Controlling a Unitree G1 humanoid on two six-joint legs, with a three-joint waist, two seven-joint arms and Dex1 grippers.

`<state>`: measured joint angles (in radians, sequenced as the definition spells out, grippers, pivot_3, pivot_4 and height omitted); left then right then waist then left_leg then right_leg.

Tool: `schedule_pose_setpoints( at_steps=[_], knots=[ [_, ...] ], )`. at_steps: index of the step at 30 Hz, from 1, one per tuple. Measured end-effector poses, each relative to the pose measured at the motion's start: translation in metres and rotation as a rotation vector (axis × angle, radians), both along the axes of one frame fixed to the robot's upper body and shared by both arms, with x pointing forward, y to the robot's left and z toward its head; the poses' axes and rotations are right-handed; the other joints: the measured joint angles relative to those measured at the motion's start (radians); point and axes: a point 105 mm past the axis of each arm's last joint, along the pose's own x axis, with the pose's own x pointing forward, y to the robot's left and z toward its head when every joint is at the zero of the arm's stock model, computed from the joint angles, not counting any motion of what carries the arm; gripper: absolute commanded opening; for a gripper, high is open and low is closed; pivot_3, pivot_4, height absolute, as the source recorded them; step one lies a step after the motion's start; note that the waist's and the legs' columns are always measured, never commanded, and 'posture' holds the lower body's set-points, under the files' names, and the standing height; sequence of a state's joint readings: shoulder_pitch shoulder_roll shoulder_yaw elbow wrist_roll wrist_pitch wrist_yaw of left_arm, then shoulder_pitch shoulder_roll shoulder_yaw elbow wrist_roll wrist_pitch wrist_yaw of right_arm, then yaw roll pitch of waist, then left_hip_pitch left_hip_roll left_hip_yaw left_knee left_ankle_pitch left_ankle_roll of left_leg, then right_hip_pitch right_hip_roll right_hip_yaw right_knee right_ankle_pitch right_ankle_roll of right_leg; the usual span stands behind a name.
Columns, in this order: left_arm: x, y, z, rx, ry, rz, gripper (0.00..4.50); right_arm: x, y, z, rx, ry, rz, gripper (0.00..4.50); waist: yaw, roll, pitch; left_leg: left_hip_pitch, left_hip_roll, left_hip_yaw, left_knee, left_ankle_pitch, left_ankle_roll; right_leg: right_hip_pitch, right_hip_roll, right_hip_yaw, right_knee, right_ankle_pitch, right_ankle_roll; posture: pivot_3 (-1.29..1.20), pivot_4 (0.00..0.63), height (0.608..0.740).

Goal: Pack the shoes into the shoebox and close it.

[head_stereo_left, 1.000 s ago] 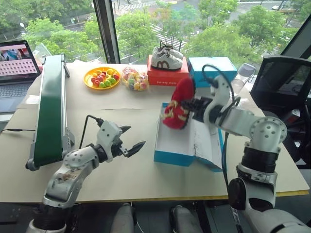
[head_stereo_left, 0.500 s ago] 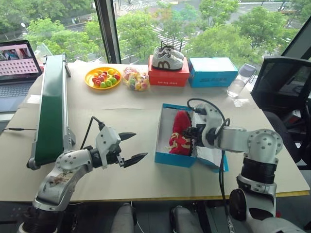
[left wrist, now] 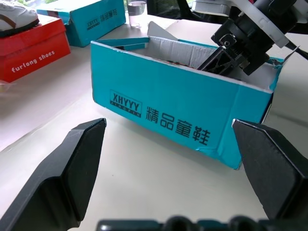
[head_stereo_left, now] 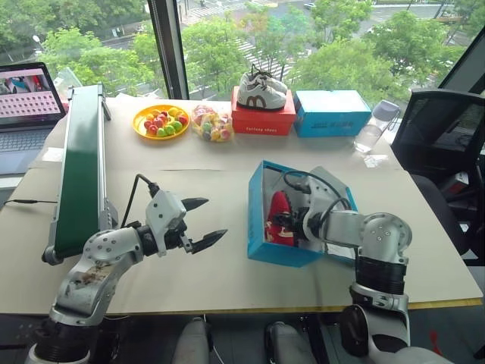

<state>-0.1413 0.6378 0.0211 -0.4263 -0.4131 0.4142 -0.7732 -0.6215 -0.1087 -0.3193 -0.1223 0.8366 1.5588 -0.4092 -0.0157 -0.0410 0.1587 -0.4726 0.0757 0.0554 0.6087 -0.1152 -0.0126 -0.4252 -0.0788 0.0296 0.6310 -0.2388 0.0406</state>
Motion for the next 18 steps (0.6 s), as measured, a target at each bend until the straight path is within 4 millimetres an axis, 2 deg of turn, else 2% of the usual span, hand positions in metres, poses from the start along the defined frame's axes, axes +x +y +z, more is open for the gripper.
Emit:
schedule_pose_setpoints(
  at_steps=[3, 9, 11, 13, 15, 16, 18],
  knots=[
    [0.003, 0.003, 0.002, -0.012, -0.013, 0.030, 4.50, 0.008, 0.000, 0.013, -0.039, -0.067, -0.009, 4.47, -0.001, 0.001, 0.001, 0.000, 0.000, 0.000, 0.000, 0.000, 0.000, -0.001, 0.000, 0.000, 0.000, 0.001, 0.000, 0.00, 0.150, 0.740],
    [0.027, 0.022, 0.026, -0.116, -0.125, 0.221, 4.50, 0.032, -0.004, 0.092, -0.154, -0.445, -0.033, 4.47, 0.000, 0.002, 0.001, 0.000, 0.001, 0.000, 0.000, 0.000, 0.000, -0.001, 0.001, 0.000, -0.001, 0.001, 0.000, 0.00, 0.150, 0.740],
    [0.034, 0.032, 0.032, -0.151, -0.150, 0.300, 4.50, 0.033, 0.000, 0.107, -0.159, -0.539, -0.014, 4.47, 0.000, 0.002, 0.001, 0.000, 0.001, 0.001, 0.000, 0.000, 0.000, 0.000, 0.002, 0.000, -0.001, 0.001, 0.000, 0.00, 0.150, 0.740],
    [0.047, 0.050, 0.040, -0.211, -0.186, 0.447, 4.50, 0.032, 0.016, 0.119, -0.130, -0.634, 0.069, 4.47, -0.002, 0.002, 0.001, -0.001, 0.001, 0.001, 0.000, 0.000, 0.000, -0.001, 0.002, 0.000, -0.001, 0.001, 0.000, 0.00, 0.150, 0.740],
    [0.060, 0.075, 0.050, -0.280, -0.232, 0.632, 4.50, 0.022, 0.043, 0.137, -0.054, -0.767, 0.239, 4.47, -0.004, 0.002, 0.001, -0.001, 0.002, 0.000, 0.001, 0.000, 0.000, -0.001, 0.003, 0.000, 0.000, 0.001, 0.000, 0.00, 0.150, 0.740],
    [0.063, 0.085, 0.054, -0.301, -0.250, 0.698, 4.50, 0.014, 0.055, 0.144, -0.026, -0.819, 0.321, 4.47, -0.005, 0.002, 0.001, -0.001, 0.002, 0.000, 0.001, 0.000, 0.000, -0.001, 0.003, 0.000, 0.000, 0.001, 0.000, 0.00, 0.150, 0.740],
    [0.066, 0.110, 0.060, -0.351, -0.274, 0.872, 4.50, -0.015, 0.080, 0.157, 0.020, -0.958, 0.575, 4.47, -0.003, 0.002, 0.001, 0.000, 0.001, 0.000, 0.001, 0.000, 0.000, 0.000, 0.002, 0.000, 0.000, 0.001, 0.001, 0.00, 0.150, 0.740]
  ],
)
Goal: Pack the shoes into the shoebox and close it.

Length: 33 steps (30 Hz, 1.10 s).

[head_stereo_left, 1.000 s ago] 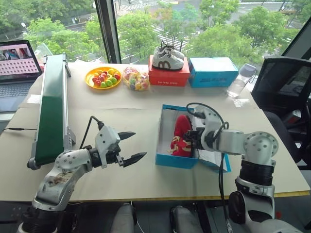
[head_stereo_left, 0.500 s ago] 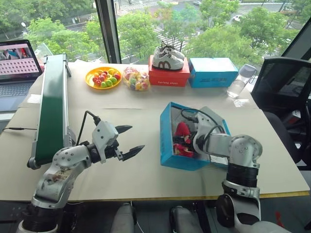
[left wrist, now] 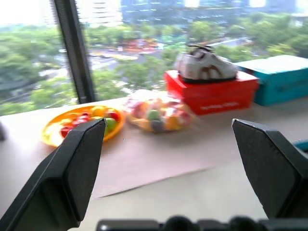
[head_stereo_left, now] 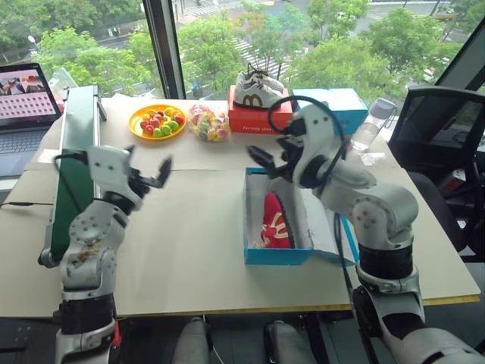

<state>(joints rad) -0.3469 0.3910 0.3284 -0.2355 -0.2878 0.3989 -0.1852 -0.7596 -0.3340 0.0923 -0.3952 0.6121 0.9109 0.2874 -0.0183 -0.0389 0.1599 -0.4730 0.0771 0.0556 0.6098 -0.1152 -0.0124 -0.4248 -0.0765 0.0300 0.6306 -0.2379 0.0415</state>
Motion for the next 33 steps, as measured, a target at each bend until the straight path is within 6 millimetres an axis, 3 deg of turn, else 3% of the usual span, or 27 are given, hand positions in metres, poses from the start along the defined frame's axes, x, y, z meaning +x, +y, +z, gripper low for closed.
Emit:
schedule_pose_setpoints(
  at_steps=[3, 5, 8, 14, 22, 33],
  knots=[
    [-0.003, 0.039, -0.015, -0.089, 0.068, 0.219, 4.50, -0.038, 0.016, -0.016, -0.066, -0.050, 0.290, 4.47, 0.006, -0.002, -0.001, 0.001, 0.000, 0.000, 0.001, 0.000, 0.000, 0.002, 0.000, -0.001, -0.001, 0.000, 0.000, 0.00, 0.150, 0.740],
    [-0.007, 0.056, -0.034, -0.110, 0.149, 0.309, 4.50, -0.047, 0.017, -0.038, -0.123, -0.030, 0.376, 4.47, 0.007, -0.002, -0.001, 0.000, 0.000, 0.000, 0.003, 0.000, 0.000, 0.002, -0.001, -0.001, 0.000, 0.001, 0.000, 0.00, 0.150, 0.740],
    [-0.014, 0.069, -0.063, -0.165, 0.268, 0.385, 4.50, -0.040, 0.013, -0.071, -0.229, -0.029, 0.390, 4.47, 0.006, -0.002, -0.001, 0.003, 0.000, 0.000, 0.003, -0.003, -0.004, 0.002, -0.001, -0.001, 0.000, 0.003, -0.002, 0.00, 0.150, 0.740],
    [-0.024, 0.080, -0.092, -0.202, 0.402, 0.442, 4.50, -0.030, 0.010, -0.110, -0.335, -0.054, 0.382, 4.47, 0.006, -0.003, -0.001, 0.004, 0.000, 0.001, 0.003, -0.004, -0.008, 0.002, 0.000, -0.001, 0.000, 0.004, -0.003, 0.00, 0.150, 0.740],
    [-0.030, 0.091, -0.096, -0.165, 0.452, 0.500, 4.50, -0.027, 0.024, -0.108, -0.295, -0.126, 0.344, 4.47, 0.006, -0.003, -0.001, 0.005, 0.000, 0.001, 0.001, -0.004, -0.009, 0.002, 0.000, -0.001, 0.001, 0.004, -0.003, 0.00, 0.150, 0.740],
    [-0.033, 0.099, -0.094, -0.124, 0.459, 0.527, 4.50, -0.017, 0.029, -0.107, -0.280, -0.137, 0.271, 4.47, 0.006, -0.003, -0.002, 0.005, 0.000, 0.001, 0.000, -0.004, -0.010, 0.001, 0.000, -0.001, 0.001, 0.004, -0.003, 0.00, 0.150, 0.740]
  ],
)
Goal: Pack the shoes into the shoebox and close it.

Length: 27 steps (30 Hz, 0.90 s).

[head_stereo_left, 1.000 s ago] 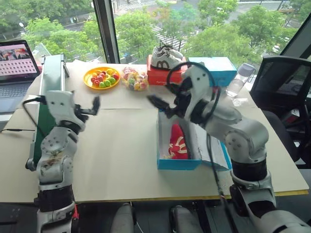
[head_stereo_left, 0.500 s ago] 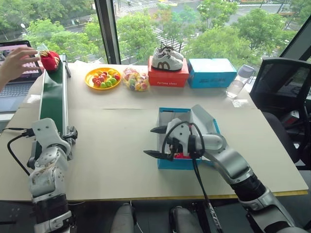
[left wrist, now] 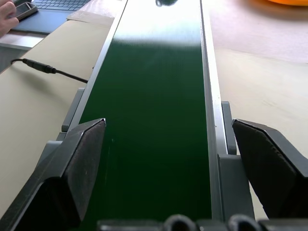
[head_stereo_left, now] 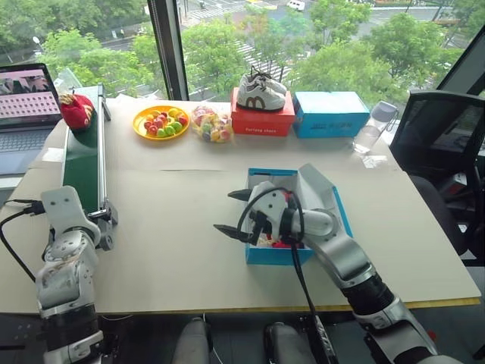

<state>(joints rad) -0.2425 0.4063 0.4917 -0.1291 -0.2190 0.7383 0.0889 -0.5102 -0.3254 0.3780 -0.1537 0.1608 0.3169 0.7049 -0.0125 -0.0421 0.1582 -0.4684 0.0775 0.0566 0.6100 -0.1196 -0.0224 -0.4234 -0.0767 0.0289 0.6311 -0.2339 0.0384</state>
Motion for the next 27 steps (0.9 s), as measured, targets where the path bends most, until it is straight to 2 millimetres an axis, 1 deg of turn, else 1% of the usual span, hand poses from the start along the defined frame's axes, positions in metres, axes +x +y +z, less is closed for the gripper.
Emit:
schedule_pose_setpoints(
  at_steps=[18, 24, 27],
  knots=[
    [0.003, 0.005, 0.001, 0.019, 0.006, 0.005, 4.50, 0.001, 0.001, -0.002, -0.004, -0.007, -0.022, 4.47, 0.000, 0.000, 0.000, 0.001, 0.000, 0.000, 0.000, 0.000, 0.000, 0.000, 0.000, 0.000, 0.001, 0.000, 0.000, 0.00, 0.150, 0.740],
    [0.001, 0.011, 0.002, 0.032, 0.012, 0.020, 4.50, 0.007, -0.007, 0.002, 0.006, -0.018, -0.057, 4.47, 0.000, 0.000, 0.000, 0.001, 0.000, 0.000, 0.000, 0.000, 0.000, 0.000, 0.000, 0.000, 0.001, 0.000, 0.000, 0.00, 0.150, 0.740],
    [0.000, 0.013, 0.002, 0.030, 0.012, 0.027, 4.50, 0.010, -0.010, 0.001, -0.001, -0.017, -0.073, 4.47, 0.000, 0.000, 0.000, 0.001, 0.000, 0.000, 0.000, 0.000, 0.000, 0.000, 0.000, 0.000, 0.001, 0.000, 0.000, 0.00, 0.150, 0.740]
  ],
)
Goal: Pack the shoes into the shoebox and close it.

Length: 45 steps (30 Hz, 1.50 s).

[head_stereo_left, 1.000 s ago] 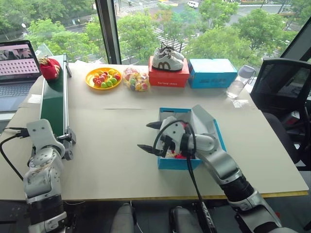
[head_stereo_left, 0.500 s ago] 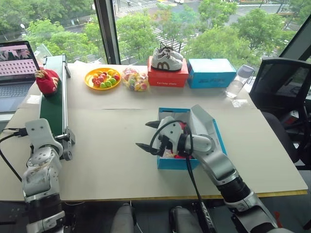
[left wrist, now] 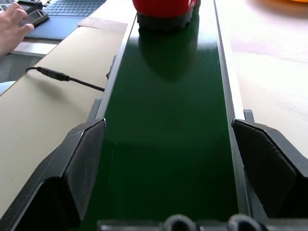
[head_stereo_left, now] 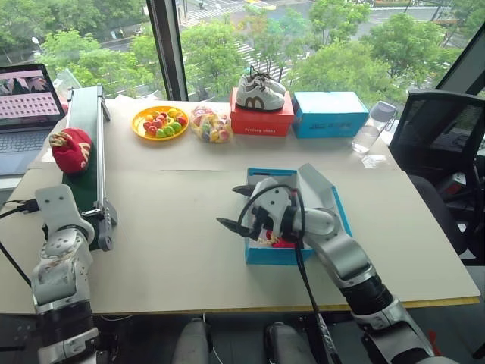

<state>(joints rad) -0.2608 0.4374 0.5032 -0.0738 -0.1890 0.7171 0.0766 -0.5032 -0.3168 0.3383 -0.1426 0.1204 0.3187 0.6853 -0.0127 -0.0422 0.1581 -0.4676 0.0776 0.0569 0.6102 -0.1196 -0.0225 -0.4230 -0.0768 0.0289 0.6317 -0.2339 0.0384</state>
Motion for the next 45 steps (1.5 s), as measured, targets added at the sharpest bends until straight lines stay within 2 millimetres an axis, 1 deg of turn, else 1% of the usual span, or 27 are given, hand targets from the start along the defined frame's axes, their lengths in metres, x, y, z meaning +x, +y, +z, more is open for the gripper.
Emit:
schedule_pose_setpoints(
  at_steps=[16, 22, 23, 24, 25, 26, 27, 28, 31, 34, 36, 37, 39, 40, 41, 42, 43, 44, 45],
  knots=[
    [-0.004, 0.012, -0.003, 0.003, 0.007, 0.046, 4.50, 0.004, -0.004, -0.001, 0.004, 0.006, -0.023, 4.47, 0.000, 0.000, 0.000, 0.000, 0.000, 0.000, 0.000, 0.000, 0.000, 0.000, 0.000, 0.000, 0.000, 0.000, 0.000, 0.00, 0.150, 0.740],
    [-0.002, 0.010, -0.003, -0.005, 0.003, 0.026, 4.50, 0.005, -0.005, 0.000, 0.007, 0.003, -0.031, 4.47, 0.001, 0.000, 0.000, 0.000, 0.000, 0.000, 0.000, 0.000, 0.000, 0.000, 0.000, 0.000, 0.001, 0.000, 0.000, 0.00, 0.150, 0.740],
    [-0.001, 0.009, -0.004, -0.011, -0.004, 0.018, 3.97, 0.005, -0.005, 0.000, 0.008, 0.003, -0.034, 4.50, 0.001, 0.000, 0.000, 0.000, 0.000, 0.000, 0.000, 0.000, 0.000, 0.000, 0.000, 0.000, 0.001, 0.000, 0.000, 0.00, 0.150, 0.740],
    [0.000, 0.007, -0.003, -0.022, -0.015, 0.013, 3.85, 0.006, -0.006, 0.000, 0.009, 0.002, -0.036, 4.50, 0.001, 0.000, 0.000, 0.000, 0.000, 0.000, 0.000, 0.000, 0.000, 0.000, 0.000, 0.000, 0.001, 0.000, 0.000, 0.00, 0.150, 0.740],
    [0.001, 0.006, -0.003, -0.033, -0.023, 0.009, 3.35, 0.006, -0.007, 0.001, 0.010, 0.001, -0.039, 4.50, 0.003, 0.000, 0.000, 0.000, 0.000, 0.000, 0.000, 0.000, 0.000, 0.000, 0.000, 0.000, 0.001, 0.000, 0.000, 0.00, 0.150, 0.740],
    [0.002, 0.004, -0.003, -0.043, -0.031, 0.008, 3.17, 0.006, -0.007, 0.001, 0.011, 0.000, -0.041, 4.50, 0.004, 0.000, 0.000, 0.001, 0.000, 0.000, 0.000, 0.000, -0.001, 0.001, 0.000, 0.000, 0.001, 0.000, 0.000, 0.00, 0.150, 0.740],
    [0.004, 0.003, -0.001, -0.074, -0.057, 0.009, 2.82, 0.007, -0.008, 0.002, 0.013, -0.002, -0.045, 4.50, 0.005, 0.000, 0.000, 0.001, 0.000, 0.000, 0.000, 0.001, -0.001, 0.001, 0.000, 0.000, 0.002, 0.000, 0.000, 0.00, 0.150, 0.740],
    [0.006, 0.001, 0.001, -0.120, -0.091, 0.009, 2.63, 0.008, -0.009, 0.002, 0.013, -0.004, -0.050, 4.50, 0.008, 0.000, 0.000, 0.001, 0.000, 0.000, 0.000, 0.001, -0.002, 0.001, 0.000, 0.000, 0.002, 0.000, 0.000, 0.00, 0.150, 0.740],
    [0.012, -0.007, 0.004, -0.219, -0.161, -0.010, 2.63, 0.008, -0.010, 0.002, 0.008, -0.009, -0.057, 4.50, 0.012, 0.000, 0.000, 0.001, 0.000, 0.000, 0.001, 0.002, -0.003, 0.001, 0.000, -0.001, 0.002, 0.000, 0.000, 0.00, 0.150, 0.740],
    [0.019, -0.021, 0.010, -0.264, -0.218, -0.080, 2.63, 0.009, -0.011, 0.002, 0.002, -0.013, -0.060, 4.50, 0.015, -0.001, -0.001, 0.000, 0.000, 0.000, 0.001, 0.002, -0.003, 0.001, 0.000, -0.001, 0.002, 0.000, 0.000, 0.00, 0.150, 0.740],
    [0.026, -0.038, 0.024, -0.276, -0.293, -0.173, 2.63, 0.010, -0.011, 0.003, 0.000, -0.019, -0.066, 4.50, 0.016, -0.002, -0.001, -0.001, 0.000, 0.000, 0.001, 0.002, -0.004, 0.001, 0.000, -0.001, 0.001, 0.000, 0.001, 0.00, 0.150, 0.740],
    [0.030, -0.049, 0.035, -0.276, -0.333, -0.232, 2.63, 0.011, -0.011, 0.005, -0.002, -0.027, -0.068, 4.50, 0.016, -0.003, -0.001, -0.001, 0.000, 0.000, 0.001, 0.003, -0.004, 0.001, 0.000, -0.001, 0.001, 0.000, 0.001, 0.00, 0.150, 0.740],
    [0.035, -0.077, 0.058, -0.245, -0.389, -0.381, 2.63, 0.018, -0.013, 0.015, -0.024, -0.096, -0.101, 4.50, 0.014, -0.003, -0.001, -0.002, 0.000, 0.000, 0.001, 0.003, -0.004, 0.000, 0.000, -0.001, 0.001, 0.001, 0.001, 0.00, 0.150, 0.740],
    [0.035, -0.091, 0.068, -0.220, -0.398, -0.460, 2.63, 0.023, -0.018, 0.022, -0.063, -0.170, -0.124, 4.50, 0.015, -0.003, -0.001, -0.002, 0.000, 0.000, 0.001, 0.003, -0.005, -0.001, 0.000, -0.001, 0.001, 0.001, 0.001, 0.00, 0.150, 0.740],
    [0.035, -0.114, 0.076, -0.190, -0.383, -0.584, 2.63, 0.031, -0.028, 0.036, -0.157, -0.320, -0.161, 4.50, 0.018, -0.002, -0.001, -0.003, -0.001, 0.000, 0.001, 0.004, -0.006, -0.001, 0.000, -0.001, 0.001, 0.001, 0.001, 0.00, 0.150, 0.740],
    [0.033, -0.137, 0.080, -0.192, -0.356, -0.704, 2.63, 0.037, -0.038, 0.056, -0.288, -0.539, -0.192, 4.50, 0.019, -0.002, 0.000, -0.002, -0.001, 0.000, 0.000, 0.004, -0.006, 0.000, -0.001, 0.000, 0.000, 0.001, 0.002, 0.00, 0.150, 0.740],
    [0.031, -0.148, 0.078, -0.203, -0.328, -0.765, 2.63, 0.036, -0.043, 0.069, -0.365, -0.684, -0.193, 4.50, 0.018, -0.002, -0.001, -0.002, -0.001, 0.000, 0.000, 0.004, -0.006, 0.000, -0.001, 0.000, -0.001, 0.001, 0.002, 0.00, 0.150, 0.740],
    [0.030, -0.156, 0.073, -0.218, -0.286, -0.814, 2.63, 0.034, -0.044, 0.078, -0.425, -0.812, -0.182, 4.50, 0.016, -0.002, -0.001, 0.000, 0.000, 0.000, -0.002, 0.004, -0.006, 0.000, 0.000, 0.000, -0.001, 0.000, 0.001, 0.00, 0.150, 0.740],
    [0.028, -0.163, 0.067, -0.245, -0.230, -0.859, 2.63, 0.029, -0.043, 0.082, -0.484, -0.951, -0.148, 4.50, 0.012, -0.002, -0.001, 0.001, 0.000, 0.000, -0.003, 0.004, -0.006, 0.000, 0.000, 0.000, 0.000, -0.001, 0.000, 0.00, 0.150, 0.740]
  ],
)
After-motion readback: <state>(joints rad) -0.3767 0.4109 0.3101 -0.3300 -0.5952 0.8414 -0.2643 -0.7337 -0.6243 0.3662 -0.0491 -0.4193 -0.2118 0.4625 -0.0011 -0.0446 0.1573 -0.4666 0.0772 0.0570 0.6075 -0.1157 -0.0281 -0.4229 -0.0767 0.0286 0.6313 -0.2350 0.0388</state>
